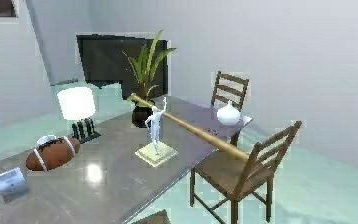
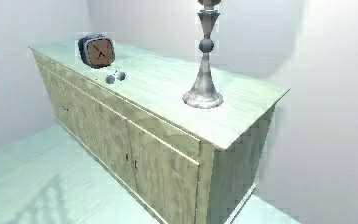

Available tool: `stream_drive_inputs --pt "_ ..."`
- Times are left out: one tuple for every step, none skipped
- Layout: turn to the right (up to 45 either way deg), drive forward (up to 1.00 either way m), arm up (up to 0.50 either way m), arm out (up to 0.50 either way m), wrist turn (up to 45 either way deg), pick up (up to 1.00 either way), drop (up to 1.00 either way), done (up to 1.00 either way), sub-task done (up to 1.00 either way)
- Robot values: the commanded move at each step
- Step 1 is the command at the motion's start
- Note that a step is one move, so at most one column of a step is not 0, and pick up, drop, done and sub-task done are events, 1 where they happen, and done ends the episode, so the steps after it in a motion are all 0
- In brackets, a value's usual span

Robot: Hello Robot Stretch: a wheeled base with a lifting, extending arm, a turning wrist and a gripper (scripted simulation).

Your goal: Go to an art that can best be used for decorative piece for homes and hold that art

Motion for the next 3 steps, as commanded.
stream_drive_inputs --pt "-45.0 0.00 0.00 0.00 0.0 0.00 0.00 0.00 0.00" --pt "-45.0 0.00 0.00 0.00 0.0 0.00 0.00 0.00 0.00" --pt "45.0 0.00 0.00 0.00 0.0 0.00 0.00 0.00 0.00"
